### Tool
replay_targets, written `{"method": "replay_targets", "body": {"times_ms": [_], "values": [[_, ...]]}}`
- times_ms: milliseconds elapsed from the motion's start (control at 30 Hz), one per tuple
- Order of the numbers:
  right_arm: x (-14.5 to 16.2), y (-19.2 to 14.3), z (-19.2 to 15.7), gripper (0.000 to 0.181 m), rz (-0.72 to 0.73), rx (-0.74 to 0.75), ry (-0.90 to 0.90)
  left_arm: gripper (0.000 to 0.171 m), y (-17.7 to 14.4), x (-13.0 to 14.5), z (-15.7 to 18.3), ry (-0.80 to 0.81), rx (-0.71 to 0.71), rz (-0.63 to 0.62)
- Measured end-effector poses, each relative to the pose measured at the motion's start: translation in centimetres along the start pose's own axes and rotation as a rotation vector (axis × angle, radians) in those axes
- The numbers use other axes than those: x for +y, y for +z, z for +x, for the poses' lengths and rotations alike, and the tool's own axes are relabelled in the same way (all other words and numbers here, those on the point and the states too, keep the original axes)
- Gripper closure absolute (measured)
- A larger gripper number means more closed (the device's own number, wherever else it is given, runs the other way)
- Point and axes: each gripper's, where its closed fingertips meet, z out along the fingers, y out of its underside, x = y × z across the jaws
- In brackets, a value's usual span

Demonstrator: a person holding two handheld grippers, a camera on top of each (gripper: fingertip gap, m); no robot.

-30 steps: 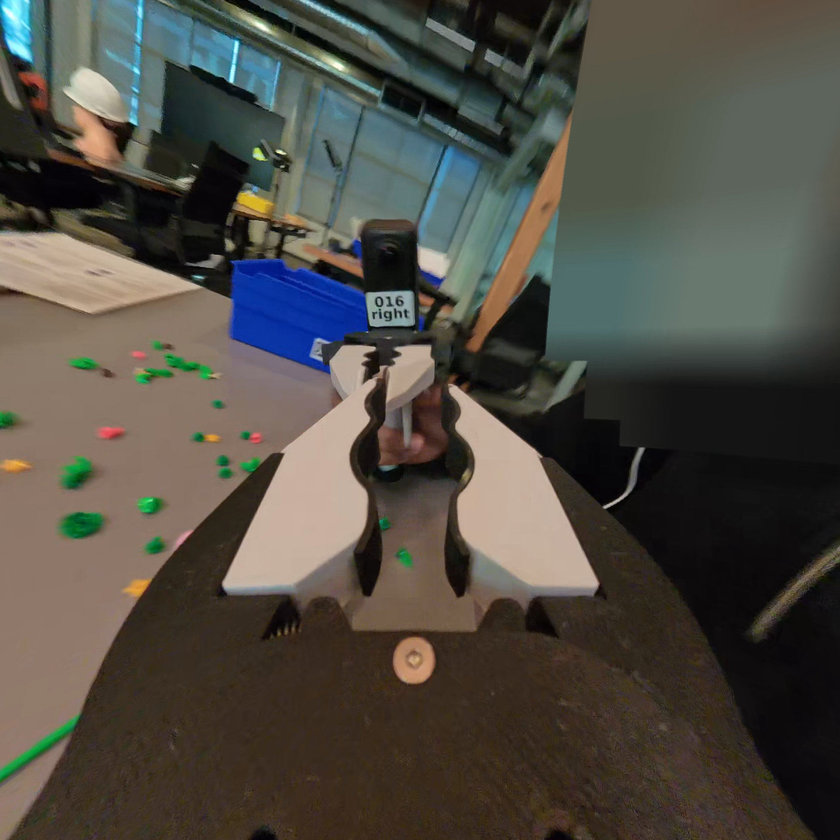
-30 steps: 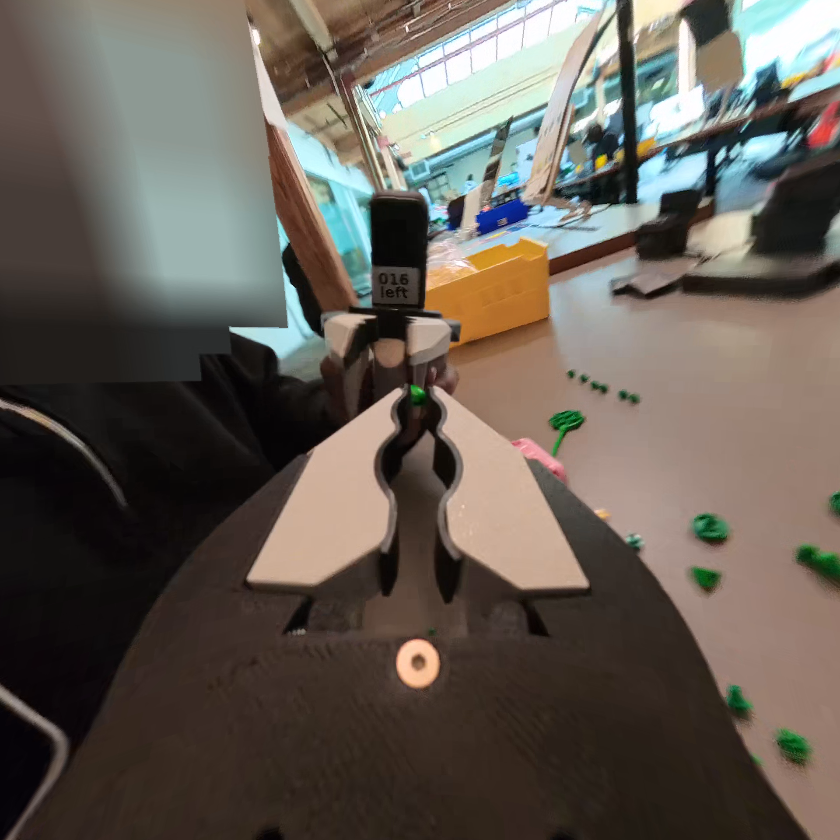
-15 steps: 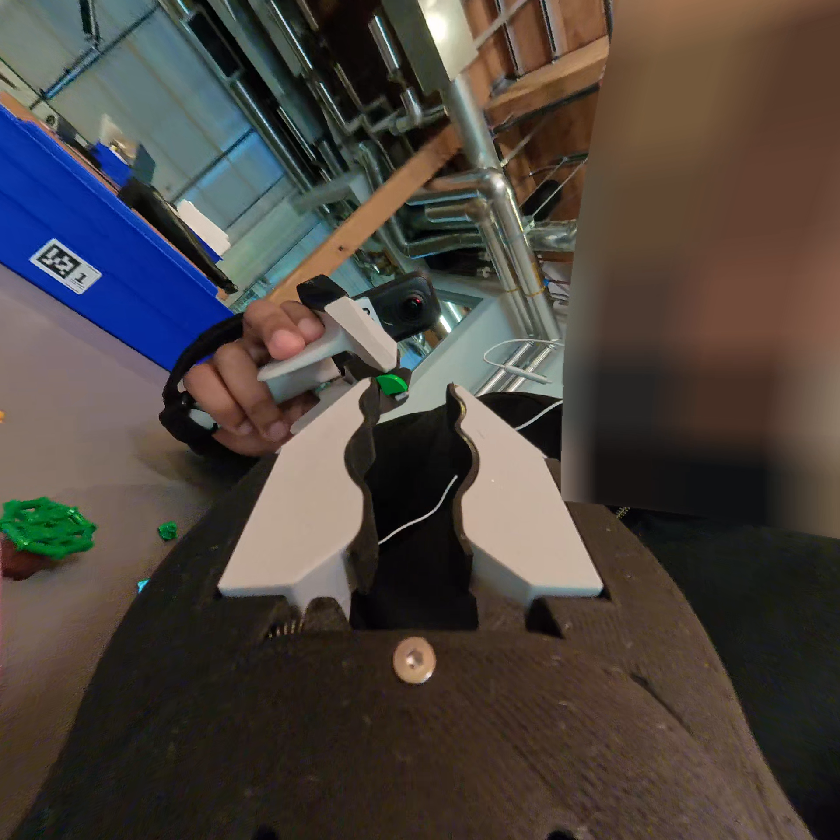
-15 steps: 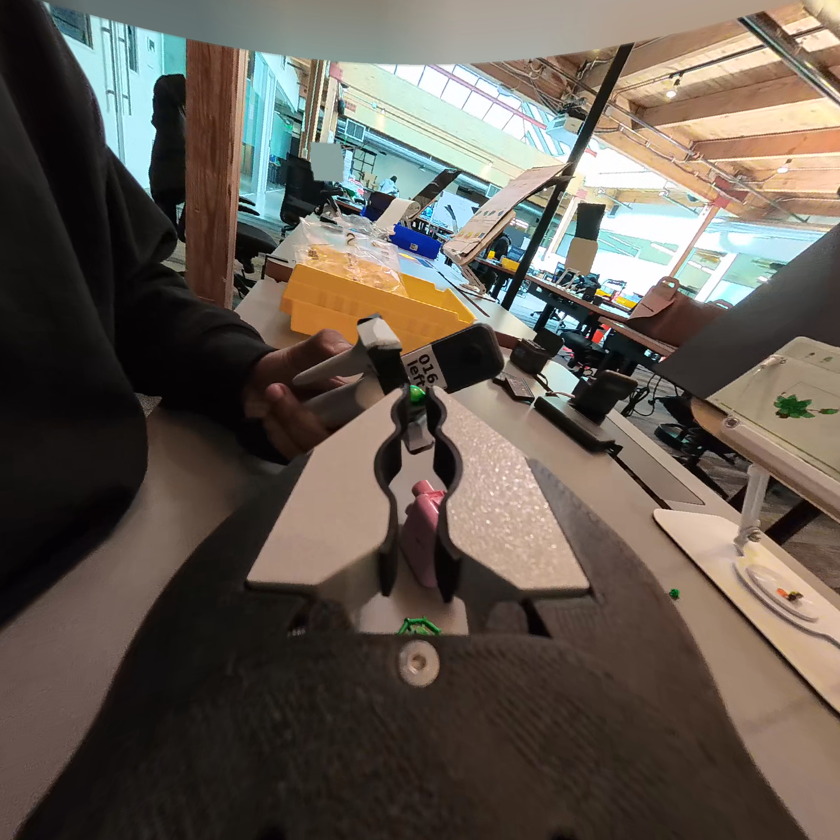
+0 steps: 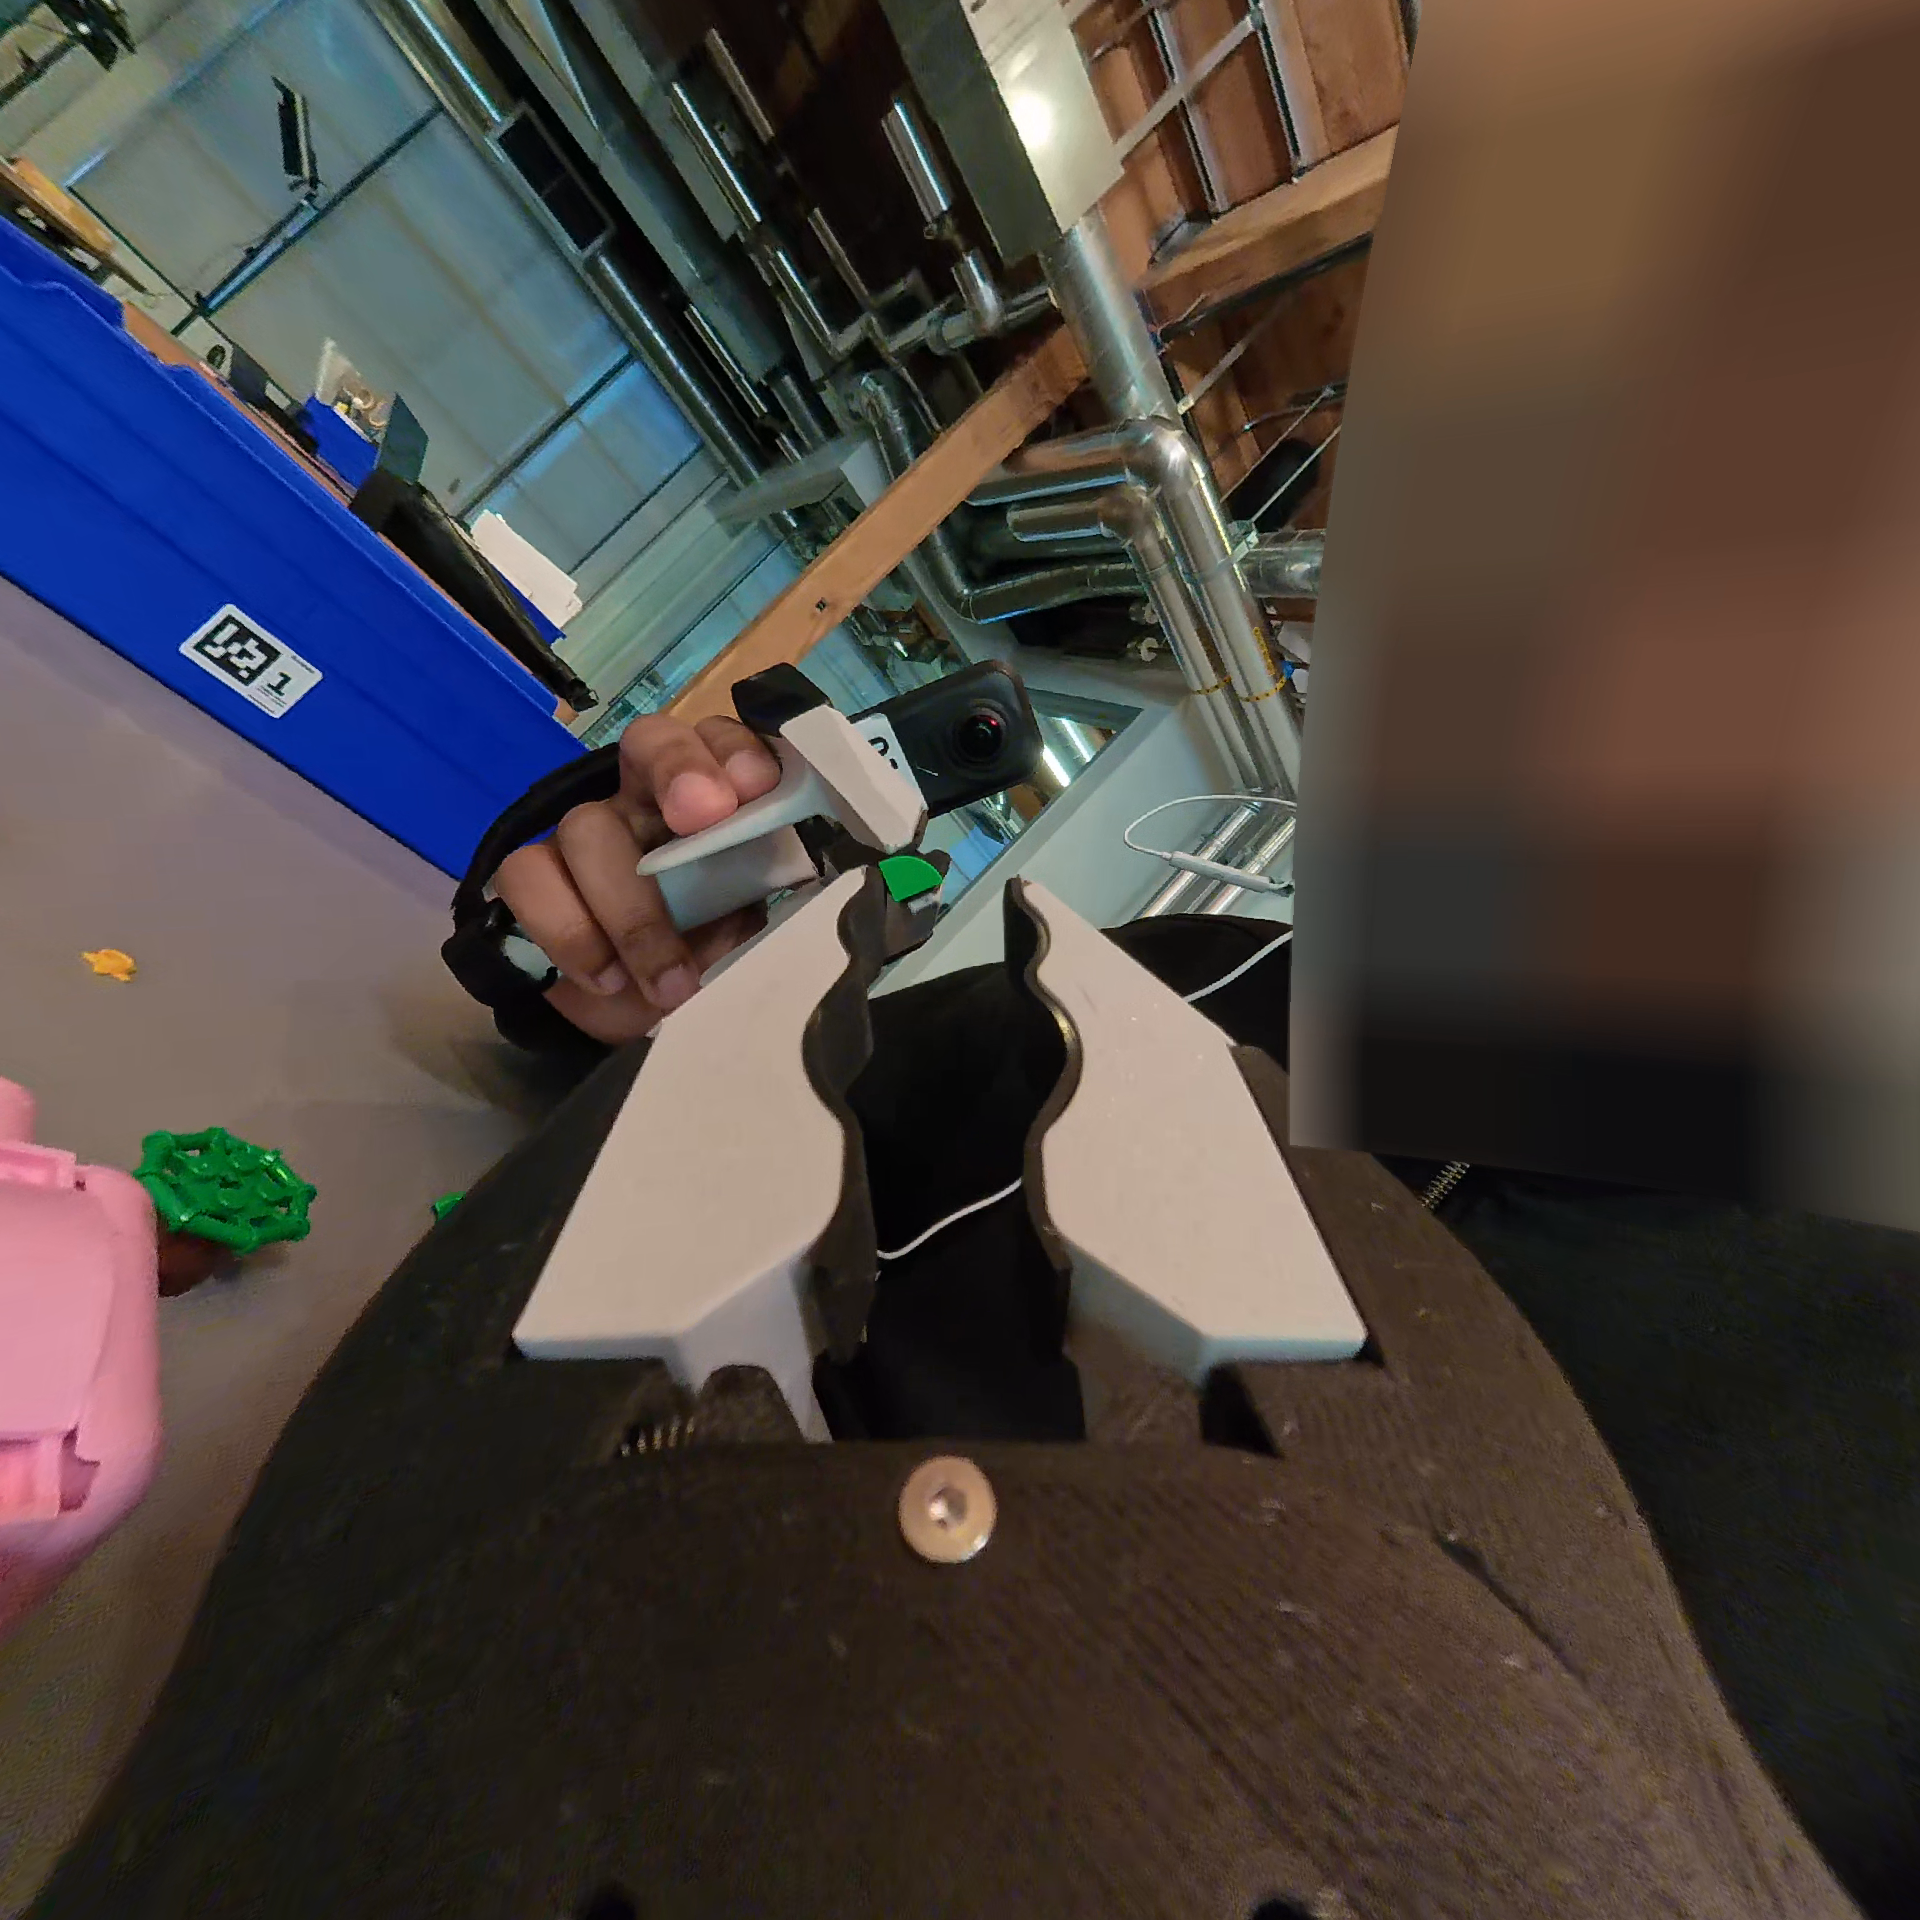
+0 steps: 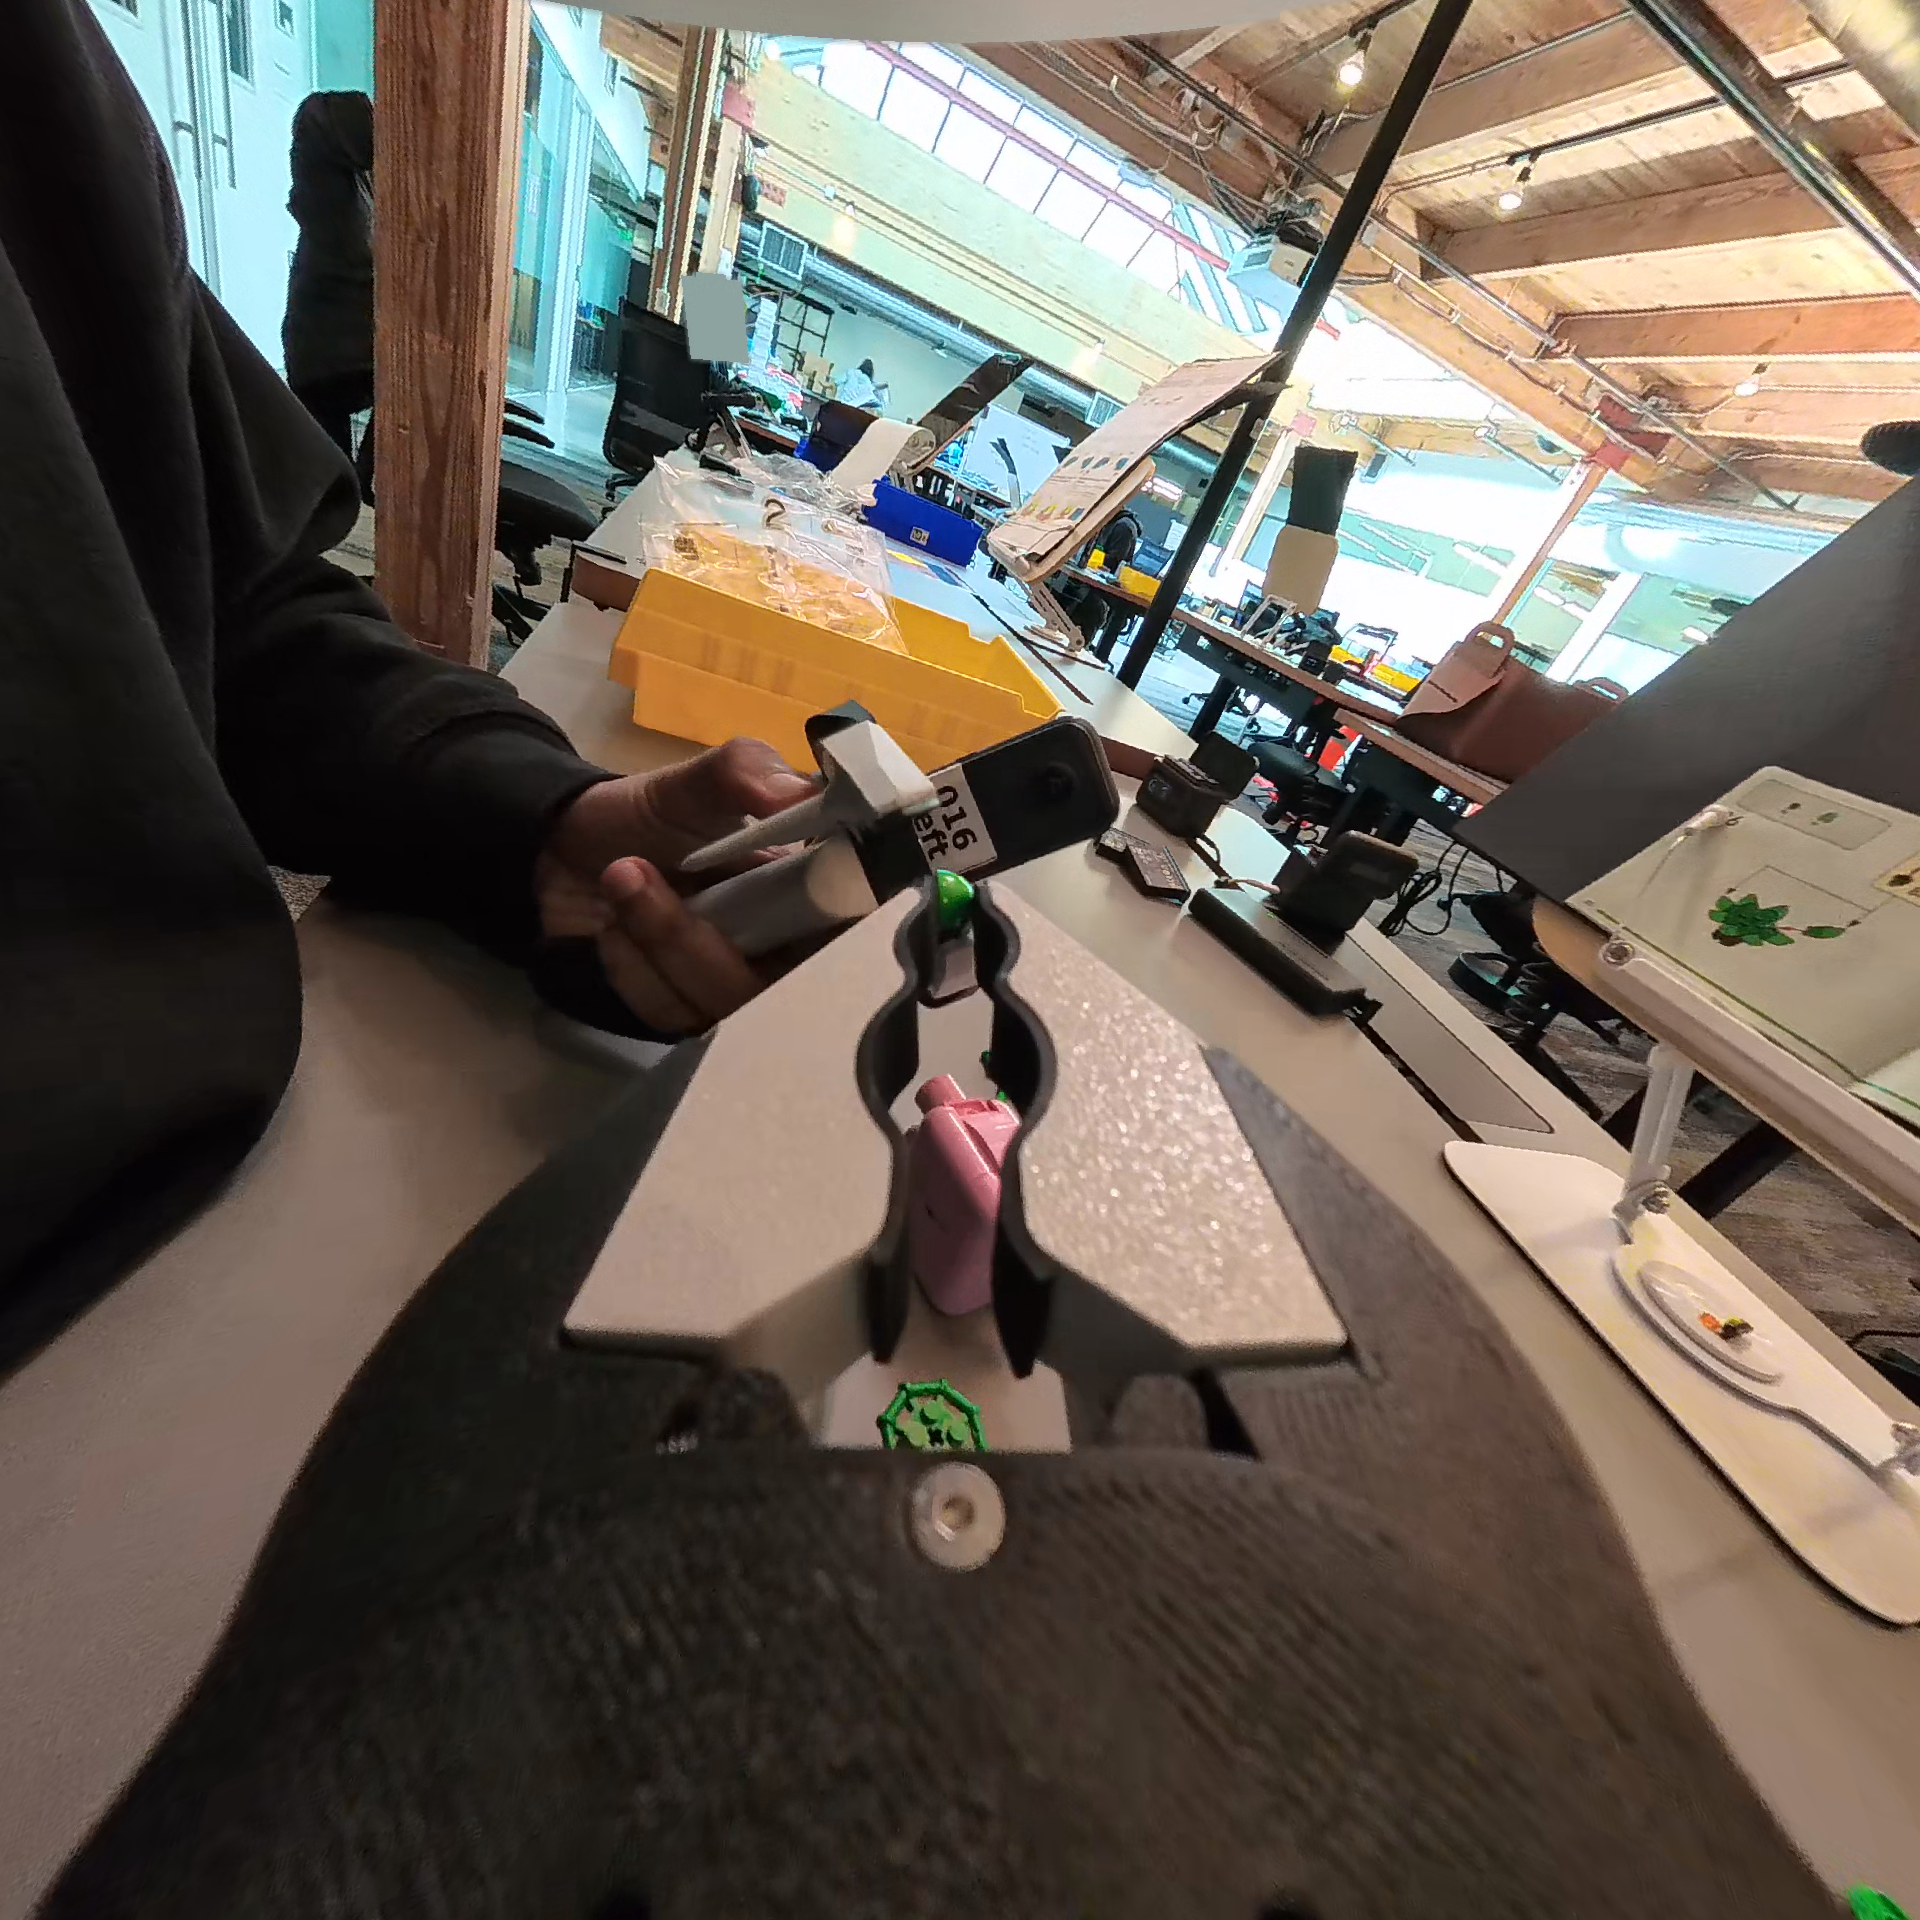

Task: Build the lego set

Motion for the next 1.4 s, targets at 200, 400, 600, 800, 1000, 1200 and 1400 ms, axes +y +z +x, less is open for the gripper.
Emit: {"method": "replay_targets", "body": {"times_ms": [200,400,600,800,1000,1200,1400], "values": [[-0.1,0.0,-0.1,0.177,0.004,-0.004,-0.002,0.166,-0.3,-0.1,-0.4,-0.003,-0.018,0.010],[0.0,-0.1,-0.2,0.177,-0.010,0.004,-0.027,0.168,-0.3,-0.1,-0.5,-0.006,-0.026,0.010],[0.2,-0.1,-0.2,0.181,-0.031,0.010,-0.055,0.169,-0.6,-0.5,-0.5,-0.003,-0.026,0.031],[0.9,0.2,-0.5,0.181,-0.064,0.000,-0.070,0.171,-0.8,-0.6,-0.8,0.014,-0.054,0.034],[1.0,-0.2,0.1,0.181,-0.073,0.017,-0.066,0.171,-1.0,-0.7,-1.0,0.038,-0.083,0.027],[1.2,-0.8,0.1,0.160,-0.060,-0.043,0.036,0.171,-1.2,0.1,-2.1,0.171,-0.244,-0.088],[3.0,-0.6,-1.0,0.166,-0.145,-0.158,0.155,0.171,-1.4,1.8,-3.7,0.340,-0.413,-0.257]]}}
